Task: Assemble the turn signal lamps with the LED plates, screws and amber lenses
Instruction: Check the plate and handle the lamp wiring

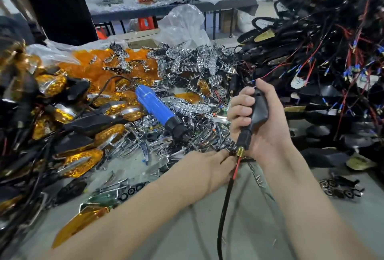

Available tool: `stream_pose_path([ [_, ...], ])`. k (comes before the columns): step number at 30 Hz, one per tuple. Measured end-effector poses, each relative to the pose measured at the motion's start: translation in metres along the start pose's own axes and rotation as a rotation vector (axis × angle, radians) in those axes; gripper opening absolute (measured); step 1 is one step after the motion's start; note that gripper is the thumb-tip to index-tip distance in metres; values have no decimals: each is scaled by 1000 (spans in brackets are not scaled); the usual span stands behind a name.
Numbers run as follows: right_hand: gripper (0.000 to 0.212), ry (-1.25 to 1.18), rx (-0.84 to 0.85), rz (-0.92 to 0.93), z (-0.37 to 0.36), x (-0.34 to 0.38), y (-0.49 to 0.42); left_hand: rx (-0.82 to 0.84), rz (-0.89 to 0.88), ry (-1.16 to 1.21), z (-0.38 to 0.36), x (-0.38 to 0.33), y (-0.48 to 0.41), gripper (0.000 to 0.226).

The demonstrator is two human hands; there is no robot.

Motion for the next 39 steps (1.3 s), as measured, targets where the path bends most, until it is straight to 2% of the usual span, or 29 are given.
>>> stream_pose_path([
  [4,36,-5,-40,1,16,-7,-10,-213,78,73,2,5,11,18],
  [7,34,45,-98,22,24,-11,-14,-335,232,313,3,11,24,30],
  [10,35,127,-162,45,28,-14,-16,-366,369,533,1,17,36,26],
  [17,37,211,-226,56,31,-18,-21,-463,405,586,2,24,40,17],
  [28,39,252,-220,66,34,-19,-22,-384,250,448,2,15,40,17],
  [33,38,275,-223,79,34,-21,-23,-356,257,384,5,17,42,21],
  [39,36,314,-219,74,36,-24,-24,-322,334,425,9,17,42,24],
])
Point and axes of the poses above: each hand's wrist, its own y-axis away from the middle knuckle, its own z-axis out of the back of the hand, x = y × z, the point moved 3 cm from there along -y, towards the middle knuckle, and after that the axes turned 13 degrees about -z, right-handed, at the moved point
